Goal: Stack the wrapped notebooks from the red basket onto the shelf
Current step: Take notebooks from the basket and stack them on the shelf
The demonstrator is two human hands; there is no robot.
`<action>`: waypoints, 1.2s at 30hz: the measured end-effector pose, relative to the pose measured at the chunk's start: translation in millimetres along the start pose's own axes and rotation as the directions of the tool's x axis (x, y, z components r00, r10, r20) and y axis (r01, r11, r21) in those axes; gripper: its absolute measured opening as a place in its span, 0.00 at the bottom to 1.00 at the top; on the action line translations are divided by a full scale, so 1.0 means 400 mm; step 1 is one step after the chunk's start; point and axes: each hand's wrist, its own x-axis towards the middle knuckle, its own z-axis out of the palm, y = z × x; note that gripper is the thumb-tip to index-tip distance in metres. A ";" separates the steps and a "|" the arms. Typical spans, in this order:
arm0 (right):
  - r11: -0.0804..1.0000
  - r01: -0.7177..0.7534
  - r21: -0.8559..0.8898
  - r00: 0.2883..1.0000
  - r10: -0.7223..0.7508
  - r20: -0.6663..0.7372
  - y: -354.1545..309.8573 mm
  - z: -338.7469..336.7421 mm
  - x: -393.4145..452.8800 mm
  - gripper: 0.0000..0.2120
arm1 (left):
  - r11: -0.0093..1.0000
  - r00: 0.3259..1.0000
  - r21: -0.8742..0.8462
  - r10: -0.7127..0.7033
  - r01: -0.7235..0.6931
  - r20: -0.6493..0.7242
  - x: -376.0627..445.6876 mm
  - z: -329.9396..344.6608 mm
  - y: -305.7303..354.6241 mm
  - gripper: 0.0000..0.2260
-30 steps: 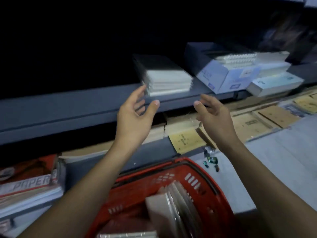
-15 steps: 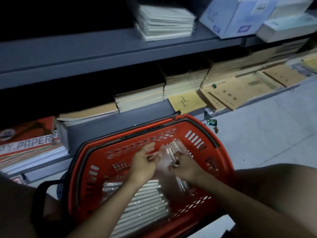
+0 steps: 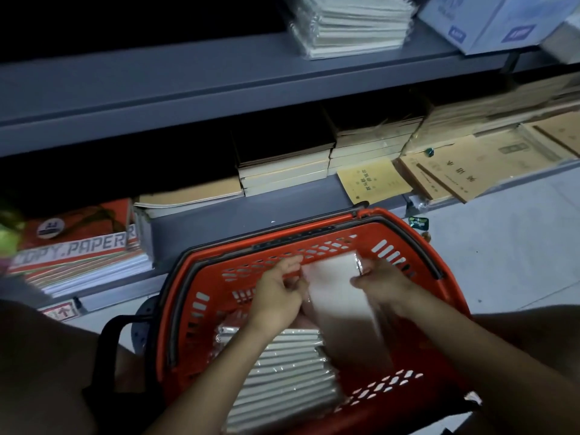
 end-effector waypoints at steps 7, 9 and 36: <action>0.930 0.146 0.337 0.984 -0.171 0.045 -0.065 -0.217 -0.145 0.06 | 0.998 0.998 -0.049 0.048 -0.046 0.050 -0.012 -0.032 0.065 0.12; 0.862 0.187 0.471 0.973 -0.227 0.030 -0.077 -0.258 -0.188 0.09 | 0.997 0.996 -0.048 0.063 -0.060 0.068 -0.029 -0.037 0.086 0.11; 0.545 0.636 0.547 0.769 -0.385 -0.511 -0.220 -0.254 -0.311 0.11 | 0.797 0.865 -0.506 0.470 -0.330 0.175 -0.124 -0.146 0.399 0.28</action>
